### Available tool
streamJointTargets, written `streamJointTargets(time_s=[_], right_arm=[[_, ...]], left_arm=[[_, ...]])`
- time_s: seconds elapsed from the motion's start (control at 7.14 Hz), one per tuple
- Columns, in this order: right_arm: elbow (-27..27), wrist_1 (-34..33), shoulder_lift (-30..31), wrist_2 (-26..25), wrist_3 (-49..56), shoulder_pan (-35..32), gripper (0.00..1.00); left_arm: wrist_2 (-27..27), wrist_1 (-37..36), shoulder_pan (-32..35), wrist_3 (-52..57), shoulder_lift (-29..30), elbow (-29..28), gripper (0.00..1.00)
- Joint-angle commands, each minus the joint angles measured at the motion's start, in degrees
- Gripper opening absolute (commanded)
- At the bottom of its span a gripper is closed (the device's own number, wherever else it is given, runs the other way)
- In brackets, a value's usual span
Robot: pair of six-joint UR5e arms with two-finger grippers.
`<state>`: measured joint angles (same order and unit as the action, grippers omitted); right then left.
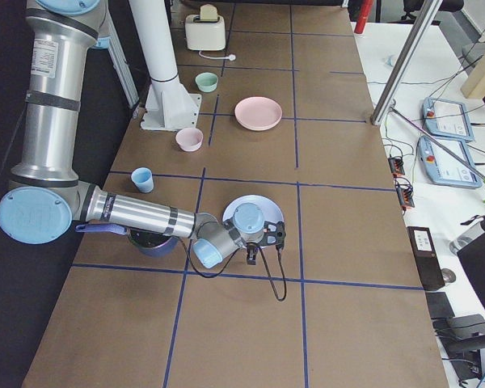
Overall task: Stack three plates with pink and blue
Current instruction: 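Reach the right gripper to the light blue plate's rim and grasp it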
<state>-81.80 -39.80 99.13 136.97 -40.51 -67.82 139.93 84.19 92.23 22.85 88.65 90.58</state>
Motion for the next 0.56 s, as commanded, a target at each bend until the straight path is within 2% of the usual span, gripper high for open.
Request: streamJointTargets(time_s=[0.0,0.14,0.28,0.42], right_arm=[[1.7,0.1,-0.6,-0.4,-0.1,1.6,0.69],[2.3,0.2,-0.6,-0.4,0.0,2.5,0.44],[2.3,2.2,-0.4,-0.3,0.0,2.5,0.04],[2.4,4.5,0.0,-0.2,-0.2,2.5,0.0]], left_arm=[[0.1,0.0,0.1,0.0,-0.1,0.0,1.0],[0.1,0.0,0.1,0.0,-0.1,0.1,1.0],[0.1,0.0,0.4,0.0,-0.1,0.2,1.0],[0.2,0.0,0.7,0.0,-0.1,0.3,1.0]])
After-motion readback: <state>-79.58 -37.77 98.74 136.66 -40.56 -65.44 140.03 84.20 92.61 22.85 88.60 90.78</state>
